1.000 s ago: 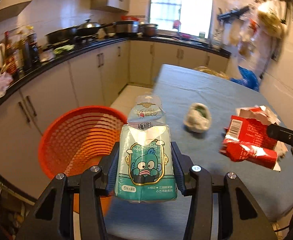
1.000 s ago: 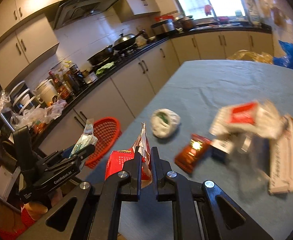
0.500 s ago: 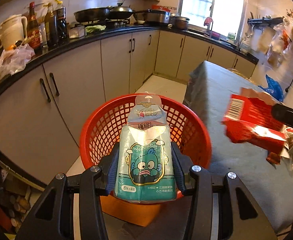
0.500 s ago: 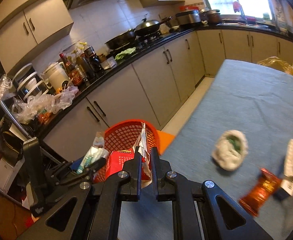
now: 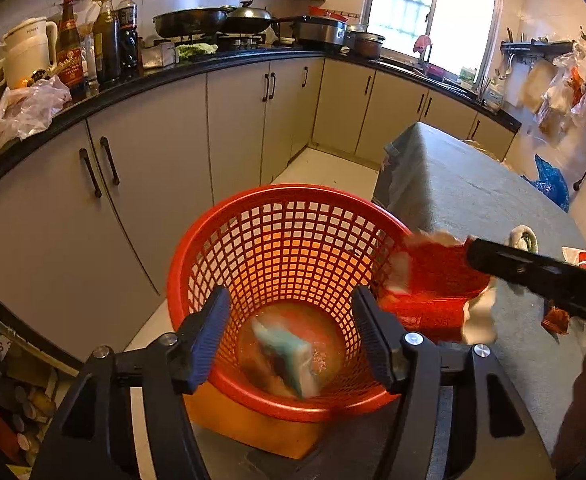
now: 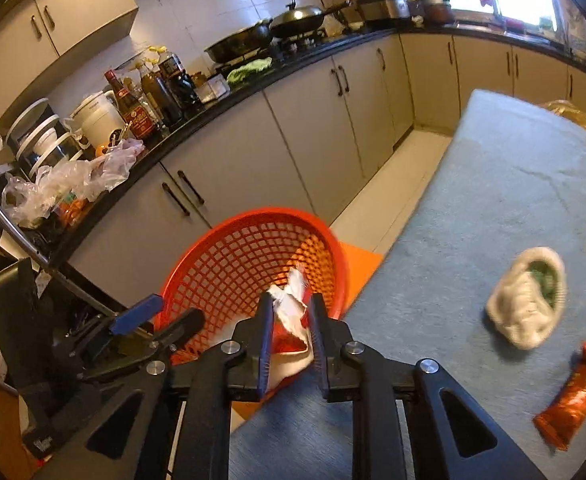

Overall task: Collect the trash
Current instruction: 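Carry both items over the orange basket and open both tools to drop them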

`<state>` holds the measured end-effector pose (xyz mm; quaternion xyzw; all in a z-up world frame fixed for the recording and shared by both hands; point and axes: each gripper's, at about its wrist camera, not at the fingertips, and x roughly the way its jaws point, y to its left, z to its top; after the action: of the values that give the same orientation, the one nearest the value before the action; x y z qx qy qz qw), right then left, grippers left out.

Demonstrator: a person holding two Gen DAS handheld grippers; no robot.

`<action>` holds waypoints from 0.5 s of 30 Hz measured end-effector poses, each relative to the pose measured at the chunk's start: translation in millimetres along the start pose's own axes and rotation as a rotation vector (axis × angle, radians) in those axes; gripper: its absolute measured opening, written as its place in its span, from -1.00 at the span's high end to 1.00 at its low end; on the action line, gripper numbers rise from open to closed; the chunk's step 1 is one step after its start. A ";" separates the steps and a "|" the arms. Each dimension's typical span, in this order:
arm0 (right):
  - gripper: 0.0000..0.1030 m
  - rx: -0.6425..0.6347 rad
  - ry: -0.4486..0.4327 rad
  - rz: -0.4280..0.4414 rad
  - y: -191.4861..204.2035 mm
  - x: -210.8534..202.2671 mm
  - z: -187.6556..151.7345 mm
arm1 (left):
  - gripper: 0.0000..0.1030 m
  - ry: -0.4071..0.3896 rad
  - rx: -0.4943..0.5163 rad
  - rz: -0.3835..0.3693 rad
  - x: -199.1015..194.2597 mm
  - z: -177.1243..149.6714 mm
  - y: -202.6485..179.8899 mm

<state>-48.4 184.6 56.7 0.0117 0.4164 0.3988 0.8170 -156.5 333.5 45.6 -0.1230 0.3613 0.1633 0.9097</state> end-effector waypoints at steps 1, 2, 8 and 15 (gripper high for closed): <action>0.63 0.002 -0.019 0.002 -3.4 -9.0 -1.8 | -0.20 -0.007 0.003 0.000 -2.9 -0.6 -0.7; 0.63 0.007 -0.033 0.005 -6.1 -16.9 -3.1 | -0.22 -0.015 0.005 -0.005 -6.8 -1.6 -2.7; 0.61 0.021 -0.094 0.033 -17.4 -63.7 -10.7 | -0.26 -0.066 0.021 -0.021 -30.1 -3.6 -19.7; 0.19 0.046 -0.181 -0.028 -54.7 -134.5 -56.4 | -0.47 -0.108 0.087 -0.106 -52.7 -12.1 -59.5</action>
<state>-97.3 40.7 90.9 0.0605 0.3498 0.3749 0.8564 -177.2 263.9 80.0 -0.0935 0.3114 0.1057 0.9397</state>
